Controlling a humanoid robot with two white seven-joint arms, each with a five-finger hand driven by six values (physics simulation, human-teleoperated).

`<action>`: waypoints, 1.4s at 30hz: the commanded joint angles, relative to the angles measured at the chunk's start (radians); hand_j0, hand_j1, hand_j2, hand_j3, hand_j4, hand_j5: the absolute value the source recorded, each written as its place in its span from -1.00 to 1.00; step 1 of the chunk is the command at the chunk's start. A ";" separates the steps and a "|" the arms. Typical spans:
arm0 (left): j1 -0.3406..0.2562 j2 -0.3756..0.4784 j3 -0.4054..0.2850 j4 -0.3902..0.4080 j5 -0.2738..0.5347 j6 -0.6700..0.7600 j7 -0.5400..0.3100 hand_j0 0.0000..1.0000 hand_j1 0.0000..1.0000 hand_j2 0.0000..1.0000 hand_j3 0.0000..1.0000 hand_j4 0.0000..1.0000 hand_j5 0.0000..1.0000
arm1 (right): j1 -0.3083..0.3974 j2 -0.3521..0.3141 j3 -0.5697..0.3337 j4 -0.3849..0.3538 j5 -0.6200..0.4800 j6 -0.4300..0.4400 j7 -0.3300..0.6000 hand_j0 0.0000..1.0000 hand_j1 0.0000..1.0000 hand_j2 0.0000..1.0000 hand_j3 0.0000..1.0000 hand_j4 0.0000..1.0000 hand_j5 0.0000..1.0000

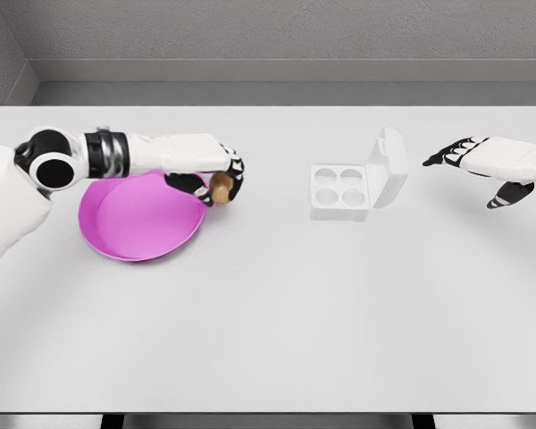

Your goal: Pack egg into the box and close the box lid

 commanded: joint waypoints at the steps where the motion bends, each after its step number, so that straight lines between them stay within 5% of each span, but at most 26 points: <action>1: -0.002 -0.055 -0.004 0.035 0.002 0.003 0.001 -0.40 -0.40 -0.40 -0.40 -0.40 -0.40 | 0.000 -0.001 0.000 0.000 -0.005 0.003 0.000 1.00 1.00 1.00 1.00 1.00 1.00; 9: -0.037 -0.177 -0.007 0.057 -0.003 0.003 0.001 -0.40 -0.40 -0.40 -0.40 -0.40 -0.40 | 0.000 -0.001 0.000 0.000 -0.005 0.003 0.000 1.00 1.00 1.00 1.00 1.00 1.00; 15: -0.107 -0.321 -0.007 0.183 -0.001 0.003 0.001 -0.40 -0.40 -0.40 -0.40 -0.40 -0.40 | 0.000 -0.001 0.000 0.000 -0.005 0.003 0.000 1.00 1.00 1.00 1.00 1.00 1.00; 25: -0.129 -0.361 0.001 0.216 -0.004 0.003 0.001 -0.39 -0.39 -0.39 -0.39 -0.39 -0.39 | 0.000 0.000 0.000 -0.002 -0.005 0.003 0.000 1.00 1.00 1.00 1.00 1.00 1.00; 34: -0.129 -0.445 -0.001 0.373 -0.046 0.003 0.001 -0.38 -0.38 -0.38 -0.38 -0.38 -0.38 | 0.000 0.000 0.000 -0.002 -0.005 0.003 0.000 1.00 1.00 1.00 1.00 1.00 1.00; 42: -0.140 -0.459 0.024 0.385 -0.050 0.003 0.001 -0.37 -0.37 -0.37 -0.37 -0.37 -0.37 | 0.000 0.002 0.000 -0.002 -0.005 0.003 0.000 1.00 1.00 1.00 1.00 1.00 1.00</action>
